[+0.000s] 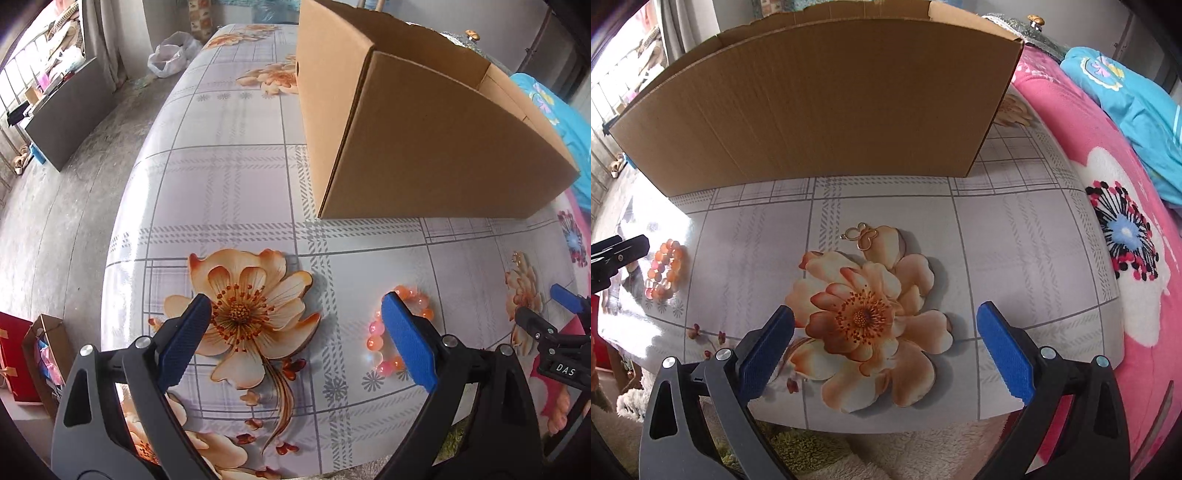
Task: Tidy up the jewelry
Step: 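Move both open tools back to the pink-orange bracelet and gold charm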
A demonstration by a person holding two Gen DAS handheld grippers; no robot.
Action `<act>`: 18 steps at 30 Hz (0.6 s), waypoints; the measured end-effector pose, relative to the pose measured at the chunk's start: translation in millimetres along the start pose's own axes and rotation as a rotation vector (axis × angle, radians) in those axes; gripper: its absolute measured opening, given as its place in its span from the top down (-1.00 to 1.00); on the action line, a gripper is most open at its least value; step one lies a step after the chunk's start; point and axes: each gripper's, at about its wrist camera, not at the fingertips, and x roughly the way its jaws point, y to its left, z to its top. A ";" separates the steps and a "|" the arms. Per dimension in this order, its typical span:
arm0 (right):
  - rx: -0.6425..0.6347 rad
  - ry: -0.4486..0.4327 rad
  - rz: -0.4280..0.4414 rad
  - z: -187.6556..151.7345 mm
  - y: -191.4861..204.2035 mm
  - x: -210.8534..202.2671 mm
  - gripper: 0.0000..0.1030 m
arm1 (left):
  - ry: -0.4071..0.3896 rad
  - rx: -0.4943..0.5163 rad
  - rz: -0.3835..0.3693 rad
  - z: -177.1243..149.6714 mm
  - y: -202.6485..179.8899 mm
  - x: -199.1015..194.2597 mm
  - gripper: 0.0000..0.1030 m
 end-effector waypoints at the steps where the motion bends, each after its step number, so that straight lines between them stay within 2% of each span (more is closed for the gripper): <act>1: -0.003 0.009 -0.004 0.5 0.5 3.2 -0.87 | 0.003 -0.005 0.004 -1.2 -0.6 2.1 -0.74; 8: 0.016 0.011 0.042 5.4 -6.9 6.8 -0.87 | 0.006 0.000 0.037 1.0 -5.7 6.2 -0.74; 18: -0.017 0.017 0.054 11.2 -16.6 13.6 -0.88 | 0.017 0.016 0.083 -0.7 -17.6 11.3 -0.74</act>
